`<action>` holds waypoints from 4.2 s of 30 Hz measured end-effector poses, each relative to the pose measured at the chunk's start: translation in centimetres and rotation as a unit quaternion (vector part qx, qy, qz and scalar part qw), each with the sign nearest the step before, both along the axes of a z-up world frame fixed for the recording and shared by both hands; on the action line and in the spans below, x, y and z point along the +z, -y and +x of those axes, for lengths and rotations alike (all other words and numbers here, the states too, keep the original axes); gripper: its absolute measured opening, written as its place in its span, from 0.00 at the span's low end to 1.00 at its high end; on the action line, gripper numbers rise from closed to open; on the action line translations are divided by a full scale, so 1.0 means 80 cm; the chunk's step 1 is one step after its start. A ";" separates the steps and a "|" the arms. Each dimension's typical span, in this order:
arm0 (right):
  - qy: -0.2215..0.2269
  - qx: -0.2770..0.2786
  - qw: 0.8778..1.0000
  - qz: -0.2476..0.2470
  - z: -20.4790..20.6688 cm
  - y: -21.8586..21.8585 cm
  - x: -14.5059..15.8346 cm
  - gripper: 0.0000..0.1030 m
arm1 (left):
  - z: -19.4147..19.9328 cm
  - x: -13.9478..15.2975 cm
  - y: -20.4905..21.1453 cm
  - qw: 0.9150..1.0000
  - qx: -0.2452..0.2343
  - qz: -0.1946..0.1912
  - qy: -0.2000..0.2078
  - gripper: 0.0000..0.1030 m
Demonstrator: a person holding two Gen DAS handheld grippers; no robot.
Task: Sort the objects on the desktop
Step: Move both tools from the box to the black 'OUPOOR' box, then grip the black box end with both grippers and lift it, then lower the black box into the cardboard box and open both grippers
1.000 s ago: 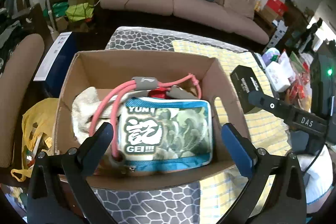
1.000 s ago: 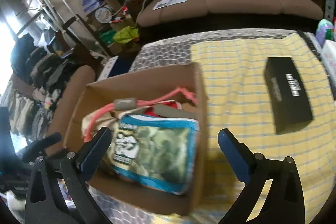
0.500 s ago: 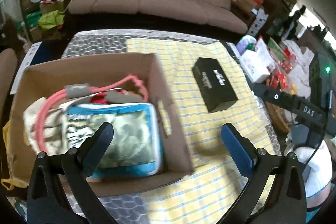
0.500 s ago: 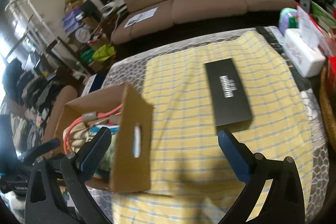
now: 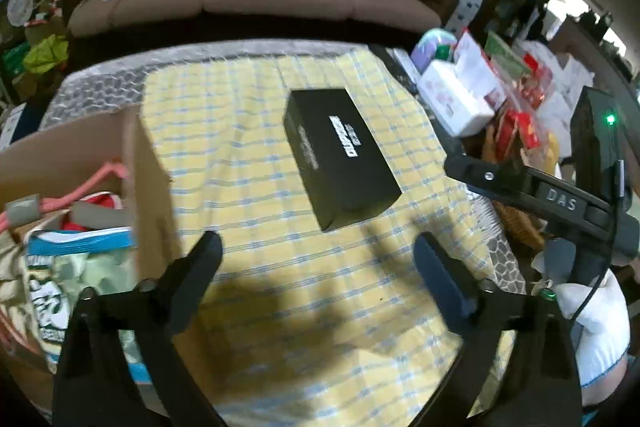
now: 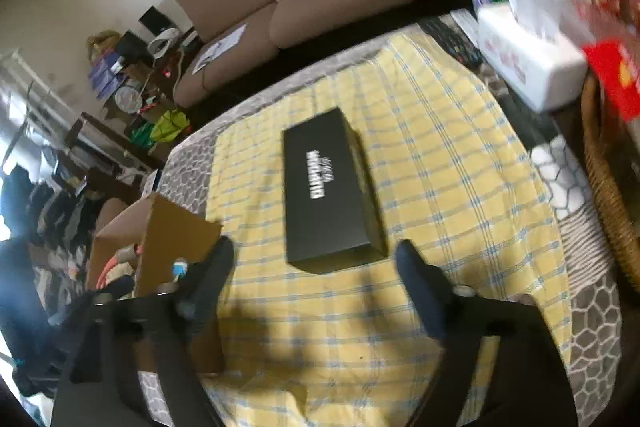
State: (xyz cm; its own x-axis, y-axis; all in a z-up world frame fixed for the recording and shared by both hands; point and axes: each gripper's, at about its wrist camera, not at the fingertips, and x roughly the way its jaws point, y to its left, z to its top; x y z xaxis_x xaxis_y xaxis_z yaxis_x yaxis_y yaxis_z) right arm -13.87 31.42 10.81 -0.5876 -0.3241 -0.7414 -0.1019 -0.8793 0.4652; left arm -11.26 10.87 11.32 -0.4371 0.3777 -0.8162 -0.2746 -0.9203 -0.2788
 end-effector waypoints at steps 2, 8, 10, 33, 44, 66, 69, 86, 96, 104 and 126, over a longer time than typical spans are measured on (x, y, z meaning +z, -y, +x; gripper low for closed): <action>0.005 0.000 1.000 -0.009 -0.008 -0.010 -0.015 0.69 | -0.011 -0.016 -0.018 1.000 -0.004 -0.003 0.012 0.76; 0.024 0.005 0.999 -0.039 -0.036 -0.029 -0.065 0.64 | -0.051 -0.078 -0.053 0.998 0.015 0.008 0.059 0.76; 0.030 0.009 0.998 -0.046 -0.044 -0.031 -0.079 0.61 | -0.063 -0.097 -0.062 0.998 0.019 0.007 0.067 0.72; 0.035 0.020 0.987 -0.157 -0.089 -0.037 -0.139 0.50 | -0.107 -0.133 -0.081 0.995 0.014 0.076 0.070 0.52; 0.008 0.021 0.990 -0.141 -0.053 -0.034 -0.074 0.50 | -0.068 -0.069 -0.082 0.995 -0.002 0.092 0.031 0.52; -0.070 0.100 0.988 -0.099 0.029 0.175 0.125 0.50 | 0.061 0.109 0.130 0.988 0.070 0.127 -0.054 0.53; -0.074 0.123 0.985 -0.097 0.034 0.222 0.134 0.50 | 0.082 0.118 0.176 0.986 0.089 0.127 -0.064 0.53; -0.039 0.195 0.972 -0.126 0.033 0.400 0.059 0.50 | 0.119 0.045 0.337 0.985 0.133 0.106 -0.028 0.53; -0.020 0.138 0.982 -0.130 0.030 0.357 0.007 0.50 | 0.089 -0.003 0.293 0.993 0.068 0.094 0.004 0.53; 0.003 0.110 0.988 -0.109 0.024 0.340 -0.017 0.50 | 0.071 -0.025 0.271 0.996 0.038 0.079 0.028 0.54; -0.028 0.117 0.992 0.042 0.060 0.327 0.032 0.84 | 0.114 0.000 0.308 0.994 0.088 0.059 0.008 0.91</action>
State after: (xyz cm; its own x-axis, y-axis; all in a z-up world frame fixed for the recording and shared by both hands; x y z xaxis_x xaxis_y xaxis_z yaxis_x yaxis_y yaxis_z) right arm -9.04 5.27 13.36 -0.5447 -0.3949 -0.7398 0.1339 -0.9118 0.3881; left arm -2.15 -13.77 11.34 -0.4922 0.3899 -0.7783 -0.1062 -0.9143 -0.3909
